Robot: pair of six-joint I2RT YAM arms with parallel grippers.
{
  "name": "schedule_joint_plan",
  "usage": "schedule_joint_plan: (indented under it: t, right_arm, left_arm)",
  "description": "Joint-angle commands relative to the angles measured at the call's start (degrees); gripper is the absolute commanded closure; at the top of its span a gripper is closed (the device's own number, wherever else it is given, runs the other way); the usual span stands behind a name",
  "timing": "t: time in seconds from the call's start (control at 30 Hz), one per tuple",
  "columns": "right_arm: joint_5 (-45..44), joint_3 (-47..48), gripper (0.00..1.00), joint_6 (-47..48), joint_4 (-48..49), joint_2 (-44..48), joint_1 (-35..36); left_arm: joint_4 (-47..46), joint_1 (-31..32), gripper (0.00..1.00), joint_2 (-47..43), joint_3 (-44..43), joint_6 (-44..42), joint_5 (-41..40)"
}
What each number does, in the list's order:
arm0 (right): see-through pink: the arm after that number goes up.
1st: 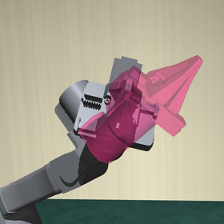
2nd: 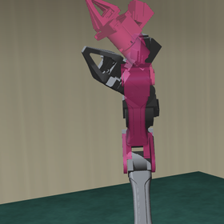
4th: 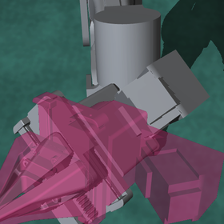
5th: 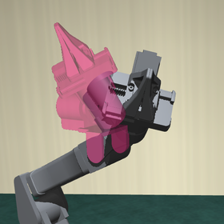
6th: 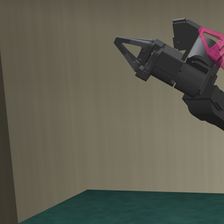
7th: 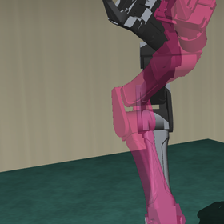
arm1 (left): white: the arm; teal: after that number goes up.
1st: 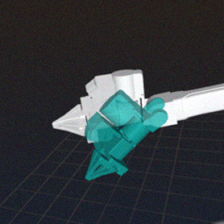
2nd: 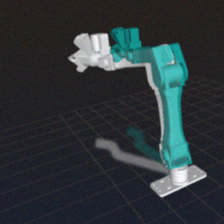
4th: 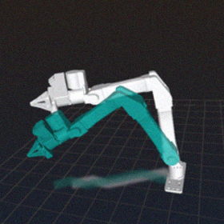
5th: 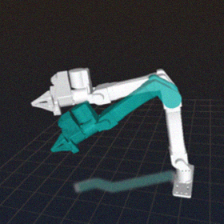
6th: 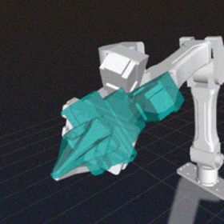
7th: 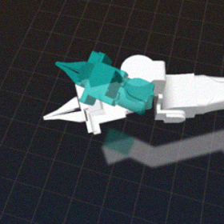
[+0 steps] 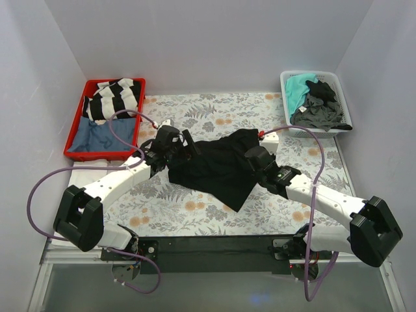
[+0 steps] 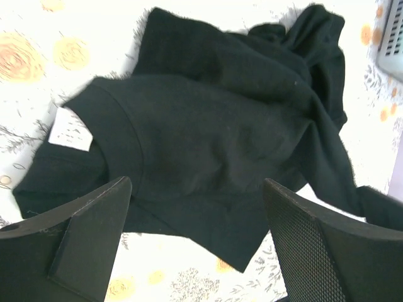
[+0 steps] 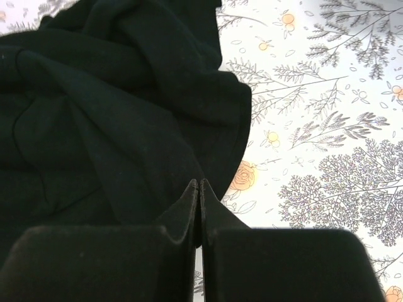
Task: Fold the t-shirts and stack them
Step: Move the tshirt to the center of the board, then flatten out the tshirt
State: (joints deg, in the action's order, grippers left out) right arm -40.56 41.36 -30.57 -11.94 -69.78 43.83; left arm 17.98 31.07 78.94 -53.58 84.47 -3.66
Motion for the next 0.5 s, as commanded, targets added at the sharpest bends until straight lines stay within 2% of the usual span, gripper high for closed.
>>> schedule_joint_plan:
  t: [0.0, 0.23, 0.47]
  right_arm:
    - [-4.62, 0.73, 0.99, -3.8, -0.71, 2.89, -0.5]
    - [-0.67, 4.51, 0.99, 0.68, -0.18, 5.09, -0.5]
    - [6.0, 6.89, 0.99, 5.16, 4.11, 10.97, -0.42]
  left_arm:
    - [-0.05, 1.62, 0.18, -0.62, 0.58, 0.35, -0.73]
    - [0.04, 4.26, 0.24, 0.52, -0.91, 0.79, -1.96]
    - [-0.84, 5.75, 0.26, -0.89, -2.84, 2.98, -0.65]
